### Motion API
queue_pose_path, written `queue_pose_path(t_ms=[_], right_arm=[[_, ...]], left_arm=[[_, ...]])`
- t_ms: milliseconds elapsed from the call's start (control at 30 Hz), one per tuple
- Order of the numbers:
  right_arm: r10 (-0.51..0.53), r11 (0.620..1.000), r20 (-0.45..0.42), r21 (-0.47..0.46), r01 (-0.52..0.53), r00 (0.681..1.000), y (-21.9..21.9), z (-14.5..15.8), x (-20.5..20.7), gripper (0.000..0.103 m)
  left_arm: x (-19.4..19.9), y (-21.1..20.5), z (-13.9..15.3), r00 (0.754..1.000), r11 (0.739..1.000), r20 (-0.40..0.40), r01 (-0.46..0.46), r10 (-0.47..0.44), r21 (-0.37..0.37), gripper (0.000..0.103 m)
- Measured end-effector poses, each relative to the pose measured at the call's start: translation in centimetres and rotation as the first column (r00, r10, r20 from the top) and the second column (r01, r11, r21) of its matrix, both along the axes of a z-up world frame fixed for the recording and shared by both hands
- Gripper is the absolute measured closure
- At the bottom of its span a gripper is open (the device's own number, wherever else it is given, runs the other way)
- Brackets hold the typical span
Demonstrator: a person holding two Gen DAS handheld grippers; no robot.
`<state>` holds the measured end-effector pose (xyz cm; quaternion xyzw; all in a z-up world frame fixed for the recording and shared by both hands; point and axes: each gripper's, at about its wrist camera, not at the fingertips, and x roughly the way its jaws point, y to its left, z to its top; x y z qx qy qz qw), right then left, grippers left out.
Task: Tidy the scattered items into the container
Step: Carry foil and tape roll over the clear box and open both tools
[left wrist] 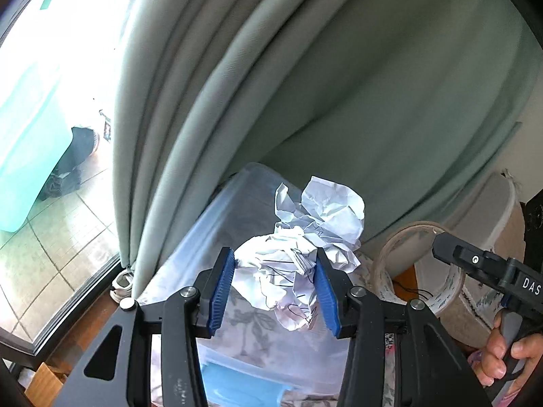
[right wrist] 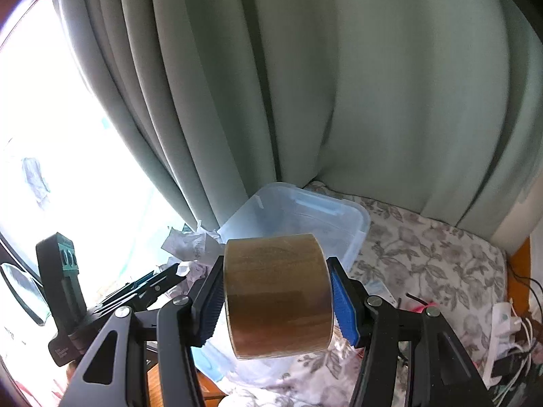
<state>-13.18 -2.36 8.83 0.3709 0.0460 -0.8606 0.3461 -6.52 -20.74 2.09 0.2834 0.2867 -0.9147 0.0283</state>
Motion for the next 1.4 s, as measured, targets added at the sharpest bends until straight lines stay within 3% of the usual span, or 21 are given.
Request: queue_pose_path(t_ms=[100, 367, 733, 967, 1067, 1400], right_arm=[[0.014, 1.0, 0.016, 0.008, -0.014, 1.0, -1.2, -0.3, -0.5, 0.043], [0.038, 0.999, 0.076, 0.013, -0.039, 0.996, -3.3, -2.7, -2.6, 0.043], [0.033, 0.995, 0.144, 0.089, -0.046, 0.989, -3.8, -7.1, -3.8, 0.043], [0.032, 0.994, 0.138, 0.103, -0.047, 0.99, -3.7, -7.0, -3.2, 0.043], [0.027, 0.992, 0.127, 0.122, -0.042, 0.992, -3.8, -7.0, -3.1, 0.042], [0.02, 0.993, 0.12, 0.113, -0.034, 0.993, -2.4, -6.9, -2.8, 0.04]], left_arm=[[-0.6, -0.7, -0.5, 0.999, 1.0, 0.037, -0.008, 0.008, -0.001, 0.055], [-2.0, -1.4, -0.2, 0.994, 0.995, 0.097, -0.043, 0.052, -0.087, 0.055], [-2.6, -0.7, -2.6, 0.986, 0.995, 0.163, -0.031, 0.046, -0.091, 0.055], [-2.7, -0.5, -3.3, 0.984, 0.995, 0.175, -0.026, 0.043, -0.098, 0.052], [-2.8, -0.5, -3.7, 0.983, 0.995, 0.181, -0.023, 0.04, -0.095, 0.042], [-2.4, 0.4, -4.1, 0.978, 0.995, 0.203, -0.015, 0.035, -0.097, 0.042]])
